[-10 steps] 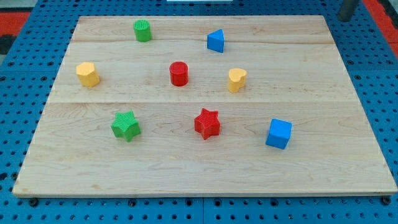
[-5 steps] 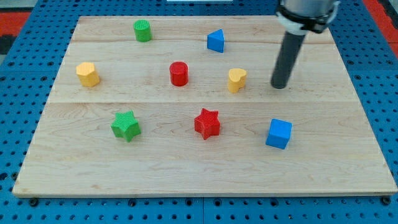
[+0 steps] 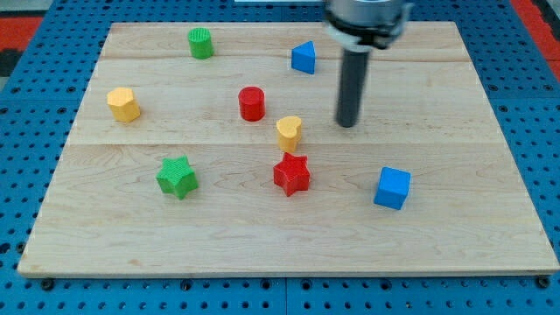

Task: Push the red circle into the yellow heart

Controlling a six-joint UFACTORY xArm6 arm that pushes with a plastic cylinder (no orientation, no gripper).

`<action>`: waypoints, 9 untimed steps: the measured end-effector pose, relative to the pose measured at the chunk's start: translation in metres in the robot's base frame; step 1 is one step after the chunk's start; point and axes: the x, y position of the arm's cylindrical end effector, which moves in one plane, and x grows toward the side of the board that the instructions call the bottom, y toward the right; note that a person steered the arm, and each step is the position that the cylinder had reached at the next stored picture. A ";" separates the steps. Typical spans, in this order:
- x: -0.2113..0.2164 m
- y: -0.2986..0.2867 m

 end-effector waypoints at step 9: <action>-0.050 -0.133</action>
